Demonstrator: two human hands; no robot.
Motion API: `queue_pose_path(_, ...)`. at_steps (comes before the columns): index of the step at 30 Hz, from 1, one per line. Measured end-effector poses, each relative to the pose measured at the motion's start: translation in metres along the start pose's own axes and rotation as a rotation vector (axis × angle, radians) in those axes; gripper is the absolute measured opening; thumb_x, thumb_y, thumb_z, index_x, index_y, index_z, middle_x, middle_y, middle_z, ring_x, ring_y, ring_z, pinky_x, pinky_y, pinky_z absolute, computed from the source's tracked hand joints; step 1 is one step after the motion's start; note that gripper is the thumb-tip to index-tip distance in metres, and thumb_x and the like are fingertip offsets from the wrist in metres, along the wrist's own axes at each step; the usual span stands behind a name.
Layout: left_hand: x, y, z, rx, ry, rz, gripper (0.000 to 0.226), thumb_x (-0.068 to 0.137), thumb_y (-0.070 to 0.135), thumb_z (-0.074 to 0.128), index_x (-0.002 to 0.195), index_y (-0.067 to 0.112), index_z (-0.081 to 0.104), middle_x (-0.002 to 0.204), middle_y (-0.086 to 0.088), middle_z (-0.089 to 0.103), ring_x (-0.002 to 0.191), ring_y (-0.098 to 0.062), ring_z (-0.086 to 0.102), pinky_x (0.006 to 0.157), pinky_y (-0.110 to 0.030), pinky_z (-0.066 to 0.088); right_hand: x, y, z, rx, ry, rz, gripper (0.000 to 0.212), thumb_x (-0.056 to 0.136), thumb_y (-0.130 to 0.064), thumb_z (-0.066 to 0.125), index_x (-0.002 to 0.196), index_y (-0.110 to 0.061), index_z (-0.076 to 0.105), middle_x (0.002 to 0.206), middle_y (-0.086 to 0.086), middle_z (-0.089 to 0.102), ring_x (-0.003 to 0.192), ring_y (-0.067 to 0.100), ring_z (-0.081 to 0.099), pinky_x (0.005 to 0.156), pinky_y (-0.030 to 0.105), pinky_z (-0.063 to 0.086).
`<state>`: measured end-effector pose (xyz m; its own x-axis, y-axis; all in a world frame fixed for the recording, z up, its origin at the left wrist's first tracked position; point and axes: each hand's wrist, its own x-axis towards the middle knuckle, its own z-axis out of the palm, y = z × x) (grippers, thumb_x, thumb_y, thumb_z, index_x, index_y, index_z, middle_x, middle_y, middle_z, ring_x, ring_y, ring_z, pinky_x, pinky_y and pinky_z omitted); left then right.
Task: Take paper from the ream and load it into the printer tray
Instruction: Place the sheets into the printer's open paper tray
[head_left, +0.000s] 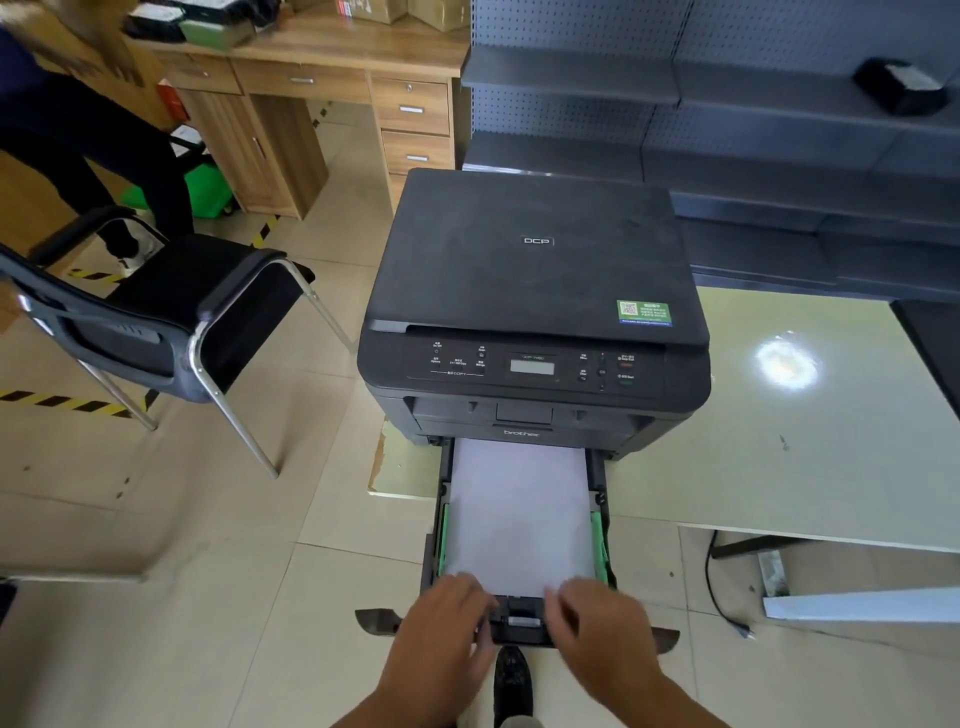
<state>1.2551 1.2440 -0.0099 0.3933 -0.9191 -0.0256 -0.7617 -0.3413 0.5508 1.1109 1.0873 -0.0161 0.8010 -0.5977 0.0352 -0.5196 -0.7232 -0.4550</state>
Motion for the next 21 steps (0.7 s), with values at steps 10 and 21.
queue_pose_path(10,-0.015,0.007,0.021,0.254,-0.163,0.157,0.006,0.058,0.032,0.057,0.060,0.029,0.062,0.056,0.009,0.053,0.054,-0.012,0.050,0.046,-0.025,0.041,-0.027,-0.013,0.022,-0.244,-0.132,-0.299,0.034,0.064,-0.034,0.070,0.041,-0.021,0.048,0.038,-0.002,0.048,0.031,0.013,0.041,0.032,0.027,0.033)
queue_pose_path(21,0.013,0.011,0.007,0.263,-0.226,-0.111,0.077,0.069,0.036,0.053,0.141,0.012,0.041,0.139,-0.003,0.055,0.127,-0.020,0.051,0.108,-0.031,0.040,0.009,-0.004,0.005,-0.266,-0.265,-0.162,0.053,0.072,-0.023,0.056,0.124,-0.016,0.056,0.104,-0.001,0.062,0.093,0.022,0.059,0.088,0.036,0.052)
